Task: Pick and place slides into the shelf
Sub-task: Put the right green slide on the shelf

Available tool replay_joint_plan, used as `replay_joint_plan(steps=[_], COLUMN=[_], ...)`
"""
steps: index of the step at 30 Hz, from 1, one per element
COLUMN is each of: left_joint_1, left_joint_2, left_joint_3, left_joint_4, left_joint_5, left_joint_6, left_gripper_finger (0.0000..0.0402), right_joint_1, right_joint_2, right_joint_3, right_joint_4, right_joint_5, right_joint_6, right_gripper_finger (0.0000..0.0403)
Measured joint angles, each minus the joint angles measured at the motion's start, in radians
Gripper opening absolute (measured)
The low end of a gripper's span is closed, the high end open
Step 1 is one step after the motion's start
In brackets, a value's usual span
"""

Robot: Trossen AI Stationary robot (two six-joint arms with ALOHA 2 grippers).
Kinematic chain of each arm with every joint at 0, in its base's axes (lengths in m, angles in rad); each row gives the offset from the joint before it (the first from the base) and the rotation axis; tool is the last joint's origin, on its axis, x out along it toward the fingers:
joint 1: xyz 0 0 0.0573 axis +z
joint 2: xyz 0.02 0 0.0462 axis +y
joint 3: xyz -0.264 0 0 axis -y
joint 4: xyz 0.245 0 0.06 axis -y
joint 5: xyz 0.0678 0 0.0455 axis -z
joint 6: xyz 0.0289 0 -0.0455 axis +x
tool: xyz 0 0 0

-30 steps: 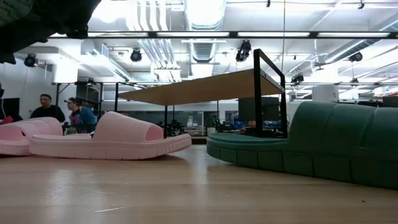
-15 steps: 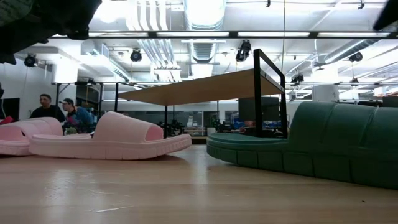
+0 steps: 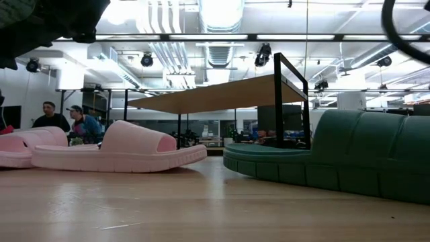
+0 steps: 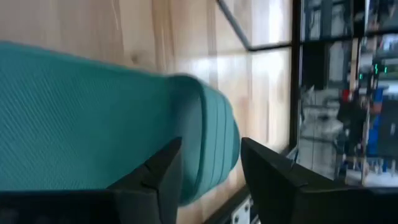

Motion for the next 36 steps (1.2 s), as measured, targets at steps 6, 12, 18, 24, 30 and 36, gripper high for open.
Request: replay_joint_plan(steps=[6, 12, 18, 24, 30, 36], left_joint_1=[0.0, 0.0, 0.0, 0.0, 0.0, 0.0], left_joint_2=[0.0, 0.004, 0.02, 0.042, 0.044, 0.045], left_joint_3=[0.0, 0.0, 0.0, 0.0, 0.0, 0.0], left_joint_4=[0.0, 0.0, 0.0, 0.0, 0.001, 0.001], left_joint_5=[0.0, 0.0, 0.0, 0.0, 0.0, 0.0], left_joint_6=[0.0, 0.0, 0.047, 0.076, 0.077, 0.077], left_gripper_finger=[0.0167, 0.0167, 0.0167, 0.0167, 0.0167, 0.0167], right_joint_1=[-0.006, -0.013, -0.024, -0.046, -0.066, -0.101], right_joint_2=[0.012, 0.011, 0.011, 0.011, 0.011, 0.011], right_joint_3=[-0.001, -0.003, -0.021, -0.062, -0.102, -0.156], right_joint_4=[0.036, 0.049, 0.05, 0.058, 0.061, 0.087], right_joint_5=[-0.005, -0.005, -0.008, -0.057, -0.05, -0.05], right_joint_6=[0.013, 0.012, 0.012, 0.018, 0.02, 0.024], right_gripper_finger=[0.0182, 0.0182, 0.0178, 0.0176, 0.0175, 0.0168])
